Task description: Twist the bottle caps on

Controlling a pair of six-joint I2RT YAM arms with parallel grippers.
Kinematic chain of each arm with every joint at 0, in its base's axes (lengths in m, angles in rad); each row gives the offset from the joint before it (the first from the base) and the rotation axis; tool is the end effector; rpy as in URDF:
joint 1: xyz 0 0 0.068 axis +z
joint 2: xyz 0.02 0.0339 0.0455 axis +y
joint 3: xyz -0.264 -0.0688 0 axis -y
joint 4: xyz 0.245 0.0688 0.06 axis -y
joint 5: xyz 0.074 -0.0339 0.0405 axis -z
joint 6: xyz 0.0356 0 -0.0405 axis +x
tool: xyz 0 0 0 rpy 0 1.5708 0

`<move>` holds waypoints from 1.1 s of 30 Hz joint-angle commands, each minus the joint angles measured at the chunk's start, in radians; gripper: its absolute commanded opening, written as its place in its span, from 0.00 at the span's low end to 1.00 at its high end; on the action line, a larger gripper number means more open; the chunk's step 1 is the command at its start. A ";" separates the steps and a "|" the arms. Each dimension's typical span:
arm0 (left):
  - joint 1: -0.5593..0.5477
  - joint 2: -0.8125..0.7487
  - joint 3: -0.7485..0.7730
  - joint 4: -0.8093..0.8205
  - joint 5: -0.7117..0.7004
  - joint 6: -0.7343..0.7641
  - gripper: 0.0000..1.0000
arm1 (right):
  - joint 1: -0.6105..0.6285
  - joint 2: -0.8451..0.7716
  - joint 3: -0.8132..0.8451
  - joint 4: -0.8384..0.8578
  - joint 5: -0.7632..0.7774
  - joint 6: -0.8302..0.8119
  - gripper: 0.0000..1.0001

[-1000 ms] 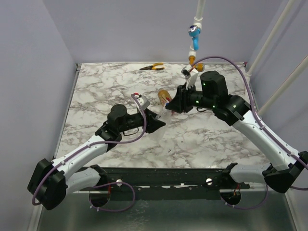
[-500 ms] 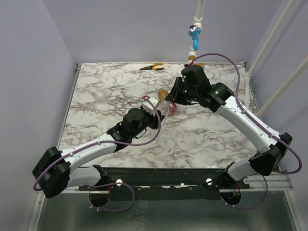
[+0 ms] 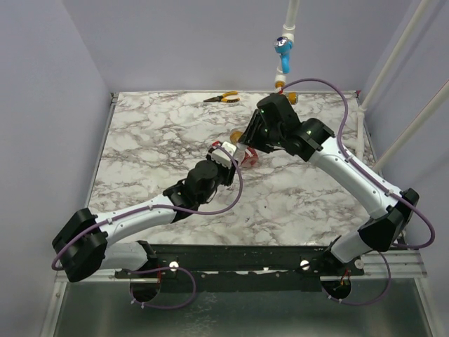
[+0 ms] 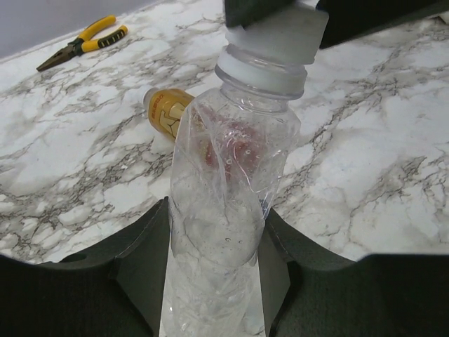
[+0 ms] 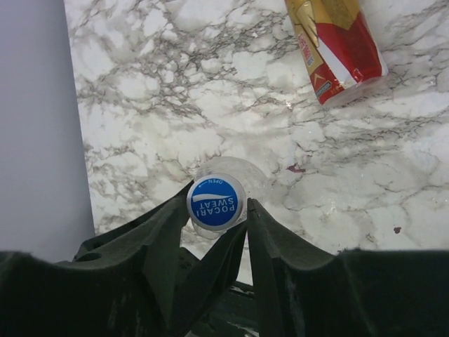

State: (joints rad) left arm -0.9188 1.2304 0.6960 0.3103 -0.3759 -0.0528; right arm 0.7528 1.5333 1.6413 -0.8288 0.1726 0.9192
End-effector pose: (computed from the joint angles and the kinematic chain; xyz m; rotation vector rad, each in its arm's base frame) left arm 0.1789 -0.2128 0.2654 0.4998 1.7224 -0.3622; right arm 0.2444 0.2206 0.3914 0.2894 2.3538 0.6583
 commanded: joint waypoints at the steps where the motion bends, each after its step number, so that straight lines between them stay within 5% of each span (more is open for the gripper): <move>1: 0.002 -0.036 0.026 0.086 -0.025 0.002 0.02 | 0.020 0.001 0.056 -0.072 0.017 -0.022 0.51; 5: 0.013 -0.053 -0.005 0.068 -0.002 -0.023 0.02 | 0.020 -0.020 0.078 -0.069 0.037 -0.050 0.75; 10: 0.044 -0.078 -0.027 0.053 0.091 -0.046 0.02 | 0.020 -0.075 0.067 -0.037 0.036 -0.120 0.85; 18: 0.197 -0.153 -0.027 -0.054 0.478 -0.115 0.02 | -0.012 -0.238 -0.076 0.136 -0.164 -0.448 0.85; 23: 0.281 -0.185 -0.028 -0.085 0.798 -0.150 0.02 | -0.071 -0.273 -0.148 0.197 -0.444 -0.572 0.83; 33: 0.307 -0.214 -0.030 -0.078 1.118 -0.227 0.02 | -0.078 -0.260 -0.205 0.262 -0.674 -0.621 0.77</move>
State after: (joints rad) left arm -0.6209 1.0286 0.6731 0.2359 0.5331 -0.2321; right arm 0.6785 1.2678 1.4517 -0.6247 -0.3553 0.3466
